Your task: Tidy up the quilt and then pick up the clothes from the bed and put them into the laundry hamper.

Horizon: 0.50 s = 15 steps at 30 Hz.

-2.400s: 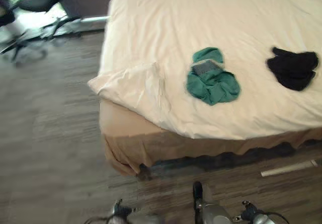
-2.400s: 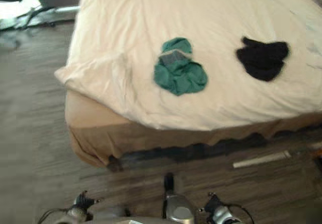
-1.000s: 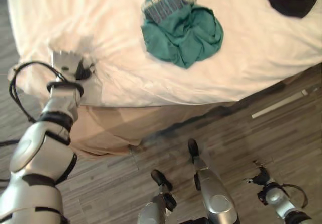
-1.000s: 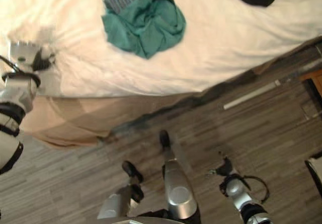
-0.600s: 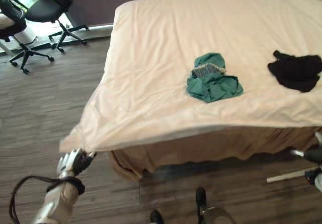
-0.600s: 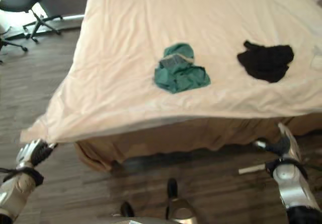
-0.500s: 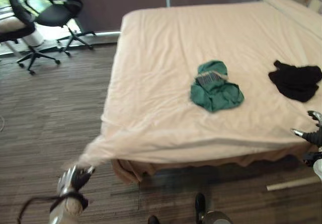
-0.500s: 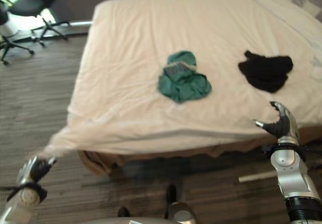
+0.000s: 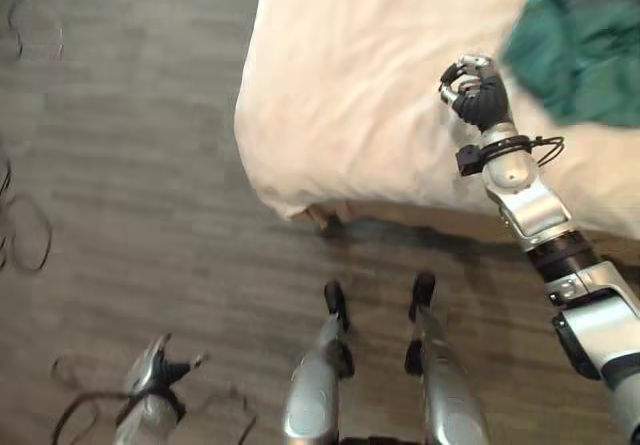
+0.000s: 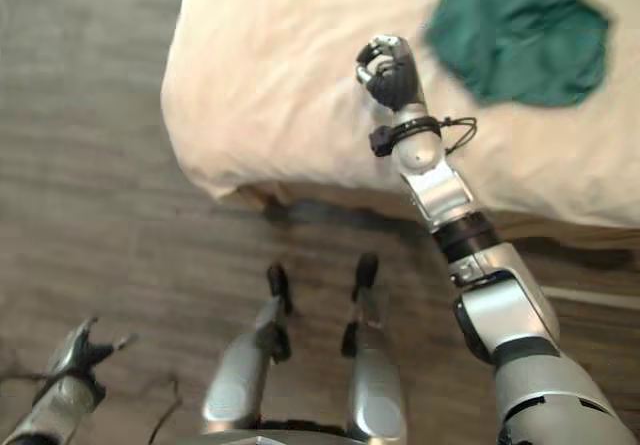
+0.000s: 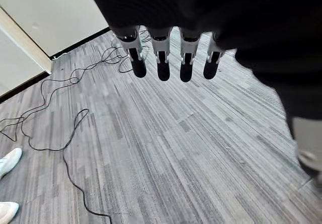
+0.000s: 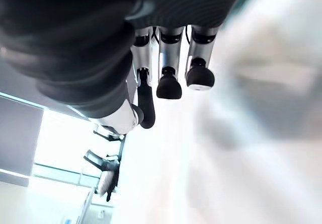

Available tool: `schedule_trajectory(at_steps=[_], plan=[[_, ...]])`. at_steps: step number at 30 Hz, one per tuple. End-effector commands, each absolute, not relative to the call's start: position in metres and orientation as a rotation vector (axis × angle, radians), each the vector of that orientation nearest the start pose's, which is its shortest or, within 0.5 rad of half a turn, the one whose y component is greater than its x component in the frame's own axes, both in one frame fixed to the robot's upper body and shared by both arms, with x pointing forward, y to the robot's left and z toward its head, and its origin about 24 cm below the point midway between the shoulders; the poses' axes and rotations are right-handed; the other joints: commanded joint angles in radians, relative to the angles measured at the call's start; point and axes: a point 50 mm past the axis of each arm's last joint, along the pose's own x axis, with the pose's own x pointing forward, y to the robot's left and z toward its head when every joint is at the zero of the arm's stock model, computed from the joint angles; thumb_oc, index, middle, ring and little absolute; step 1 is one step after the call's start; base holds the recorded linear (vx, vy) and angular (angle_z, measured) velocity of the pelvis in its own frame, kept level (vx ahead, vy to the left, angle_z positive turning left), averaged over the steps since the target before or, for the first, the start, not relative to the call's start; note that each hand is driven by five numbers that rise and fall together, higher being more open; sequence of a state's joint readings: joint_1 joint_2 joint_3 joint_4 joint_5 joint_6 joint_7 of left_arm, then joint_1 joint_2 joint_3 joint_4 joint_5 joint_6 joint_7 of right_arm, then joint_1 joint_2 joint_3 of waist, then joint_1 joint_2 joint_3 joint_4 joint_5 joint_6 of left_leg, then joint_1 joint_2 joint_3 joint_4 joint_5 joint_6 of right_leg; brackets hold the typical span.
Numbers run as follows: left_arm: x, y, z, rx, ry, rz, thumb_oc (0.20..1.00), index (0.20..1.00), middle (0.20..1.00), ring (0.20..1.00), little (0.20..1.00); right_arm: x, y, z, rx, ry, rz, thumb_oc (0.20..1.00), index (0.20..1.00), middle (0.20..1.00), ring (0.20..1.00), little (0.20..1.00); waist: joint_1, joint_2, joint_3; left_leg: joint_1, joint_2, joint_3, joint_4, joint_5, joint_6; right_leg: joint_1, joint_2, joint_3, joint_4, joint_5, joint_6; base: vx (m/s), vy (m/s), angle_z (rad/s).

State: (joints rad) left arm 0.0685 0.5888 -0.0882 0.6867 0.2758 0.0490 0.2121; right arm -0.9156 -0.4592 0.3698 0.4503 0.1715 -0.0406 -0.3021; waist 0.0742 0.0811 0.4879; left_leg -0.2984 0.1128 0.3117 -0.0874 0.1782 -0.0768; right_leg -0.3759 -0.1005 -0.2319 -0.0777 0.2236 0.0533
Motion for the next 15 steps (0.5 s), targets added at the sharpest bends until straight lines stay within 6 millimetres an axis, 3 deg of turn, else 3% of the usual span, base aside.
schedule_trajectory(at_steps=[1,3,4,5,6,7,8,9,11,13,15], plan=[[0.179,0.358,-0.029,0.974,0.629,0.332,1.000,1.000,1.000,1.000,1.000,0.379,-0.119,0.227,-0.274,-0.515,0.056,0.200,0.200,0.200,0.200,0.200,0.016,0.044,-0.028,-0.002,0.048,-0.007,0.012,-0.057,-0.063,-0.019,-0.102,0.016,0.214,-0.237,0.107,-0.07,0.004,0.13],[0.181,0.344,-0.025,0.915,0.568,0.287,1.000,1.000,1.000,1.000,1.000,0.376,-0.092,0.203,-0.235,-0.446,0.151,0.200,0.200,0.200,0.200,0.200,0.022,0.061,-0.027,-0.022,0.045,-0.004,0.009,-0.056,-0.064,-0.042,-0.104,0.018,0.211,-0.234,0.106,-0.04,0.026,0.07],[0.181,0.345,-0.025,0.915,0.569,0.288,1.000,1.000,1.000,1.000,1.000,0.376,-0.092,0.202,-0.235,-0.446,0.152,0.200,0.200,0.200,0.200,0.200,0.022,0.061,-0.028,-0.022,0.044,-0.004,0.009,-0.056,-0.064,-0.042,-0.104,0.018,0.211,-0.234,0.106,-0.01,0.049,-0.03],[0.189,0.331,-0.014,0.889,0.481,0.235,1.000,1.000,1.000,1.000,1.000,0.364,-0.062,0.164,-0.215,-0.336,0.299,0.200,0.200,0.200,0.200,0.200,0.028,0.075,-0.028,-0.018,0.039,0.002,0.005,-0.060,-0.061,-0.039,-0.109,0.018,0.199,-0.227,0.107,-0.07,0.031,-0.10],[0.188,0.330,-0.009,0.890,0.457,0.231,1.000,1.000,1.000,1.000,1.000,0.358,-0.051,0.149,-0.211,-0.293,0.364,0.200,0.200,0.200,0.200,0.200,0.028,0.077,-0.027,-0.020,0.041,0.012,0.004,-0.044,-0.053,-0.039,-0.109,0.011,0.189,-0.206,0.098,-0.06,0.029,-0.08],[0.178,0.334,-0.032,0.897,0.556,0.225,1.000,1.000,1.000,1.000,1.000,0.345,-0.027,0.120,-0.196,-0.184,0.502,0.200,0.200,0.200,0.200,0.200,0.029,0.076,-0.030,-0.006,0.037,0.011,0.001,-0.048,-0.053,-0.024,-0.109,0.010,0.181,-0.205,0.096,-0.05,-0.001,-0.07],[0.164,0.340,-0.060,0.854,0.696,0.276,1.000,1.000,1.000,1.000,1.000,0.327,-0.002,0.106,-0.141,-0.151,0.646,0.200,0.200,0.200,0.200,0.200,0.032,0.072,-0.034,0.017,0.032,0.006,0.000,-0.054,-0.049,-0.002,-0.112,0.013,0.173,-0.203,0.094,0.01,0.002,-0.06],[0.165,0.339,-0.060,0.853,0.696,0.276,1.000,1.000,1.000,1.000,1.000,0.327,-0.002,0.106,-0.141,-0.151,0.645,0.200,0.200,0.200,0.200,0.200,0.031,0.073,-0.033,0.018,0.032,0.006,0.000,-0.054,-0.049,0.000,-0.112,0.012,0.172,-0.203,0.094,0.02,0.011,-0.12],[0.163,0.338,-0.072,0.828,0.763,0.290,1.000,1.000,1.000,1.000,1.000,0.305,0.024,0.102,-0.073,-0.146,0.790,0.200,0.200,0.200,0.200,0.200,0.023,0.062,-0.038,0.049,0.032,-0.001,0.000,-0.064,-0.046,0.028,-0.111,0.021,0.166,-0.203,0.090,0.02,0.014,-0.18],[0.171,0.330,-0.080,0.827,0.792,0.282,1.000,1.000,1.000,1.000,1.000,0.284,0.046,0.113,0.028,-0.201,0.905,0.200,0.200,0.200,0.200,0.200,0.005,0.038,-0.053,0.086,0.030,-0.005,0.000,-0.077,-0.044,0.065,-0.103,0.028,0.153,-0.203,0.088,0.06,0.010,0.02],[0.178,0.329,-0.079,0.831,0.786,0.284,1.000,1.000,1.000,1.000,1.000,0.282,0.048,0.123,0.057,-0.246,0.917,0.200,0.200,0.200,0.200,0.200,-0.003,0.028,-0.058,0.097,0.031,-0.005,0.000,-0.080,-0.044,0.076,-0.100,0.030,0.145,-0.203,0.087,0.05,-0.011,0.10]])
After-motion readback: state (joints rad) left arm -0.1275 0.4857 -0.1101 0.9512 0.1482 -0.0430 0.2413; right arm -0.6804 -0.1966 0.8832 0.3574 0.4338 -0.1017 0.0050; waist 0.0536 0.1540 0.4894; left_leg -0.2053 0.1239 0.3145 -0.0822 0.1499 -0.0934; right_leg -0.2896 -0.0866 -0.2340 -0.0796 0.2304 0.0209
